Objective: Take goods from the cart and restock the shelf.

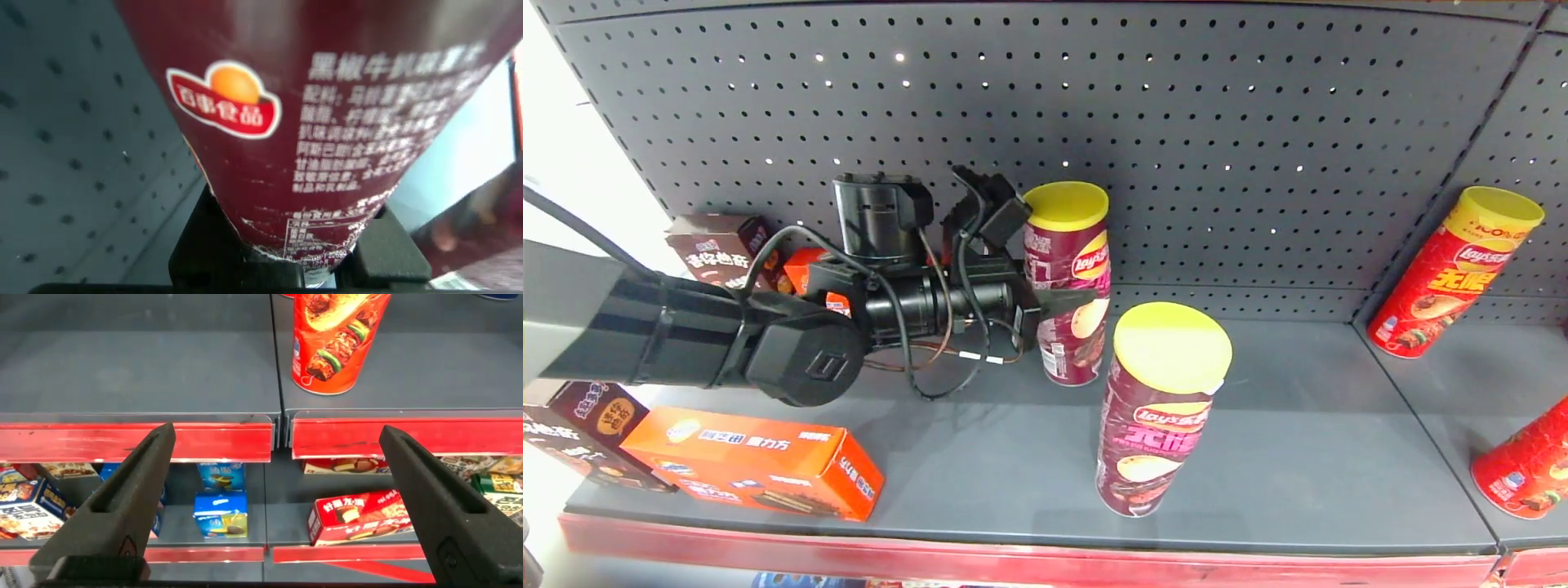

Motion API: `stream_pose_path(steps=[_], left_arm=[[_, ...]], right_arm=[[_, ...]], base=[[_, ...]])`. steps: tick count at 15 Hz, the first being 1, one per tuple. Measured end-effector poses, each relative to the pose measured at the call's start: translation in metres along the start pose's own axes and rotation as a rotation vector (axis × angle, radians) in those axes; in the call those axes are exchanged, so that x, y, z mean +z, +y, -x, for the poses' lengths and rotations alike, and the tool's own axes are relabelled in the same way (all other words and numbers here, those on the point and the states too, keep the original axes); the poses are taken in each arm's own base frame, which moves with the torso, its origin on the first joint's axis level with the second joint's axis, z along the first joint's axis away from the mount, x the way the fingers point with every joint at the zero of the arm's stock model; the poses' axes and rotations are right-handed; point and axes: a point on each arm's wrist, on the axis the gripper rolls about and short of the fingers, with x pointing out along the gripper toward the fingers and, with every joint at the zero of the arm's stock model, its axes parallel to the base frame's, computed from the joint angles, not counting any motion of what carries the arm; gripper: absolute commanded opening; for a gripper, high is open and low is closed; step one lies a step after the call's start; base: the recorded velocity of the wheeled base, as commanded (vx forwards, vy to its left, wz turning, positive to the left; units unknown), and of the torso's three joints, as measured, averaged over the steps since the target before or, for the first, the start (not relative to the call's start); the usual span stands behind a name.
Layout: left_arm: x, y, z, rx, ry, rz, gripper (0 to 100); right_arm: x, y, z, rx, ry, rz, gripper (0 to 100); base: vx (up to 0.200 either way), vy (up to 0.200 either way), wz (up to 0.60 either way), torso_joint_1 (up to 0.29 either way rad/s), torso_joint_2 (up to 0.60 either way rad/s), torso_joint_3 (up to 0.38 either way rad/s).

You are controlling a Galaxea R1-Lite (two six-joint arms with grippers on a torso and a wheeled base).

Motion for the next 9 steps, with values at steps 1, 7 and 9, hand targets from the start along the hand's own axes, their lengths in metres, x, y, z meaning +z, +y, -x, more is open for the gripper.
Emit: stream_pose_path(steps=[1, 7, 9], left_arm=[[-0.004, 0.002, -0.004, -0.004, 0.011, 0.008, 0], [-0.008, 0.018, -0.031, -0.009, -0.009, -0.007, 0], [-0.015, 0.019, -0.036, -0.013, 0.000, 0.000, 0]], right_arm=[[0.000, 0.000, 0.000, 0.000, 0.000, 0.000, 100], [0.000, 0.000, 0.000, 0.000, 0.000, 0.000, 100], [0.000, 0.000, 0.000, 0.000, 0.000, 0.000, 100]], base=[[0.000, 0.000, 0.00, 0.000, 0.00, 0.000], [0.000, 0.000, 0.00, 0.000, 0.00, 0.000], [0.000, 0.000, 0.00, 0.000, 0.00, 0.000]])
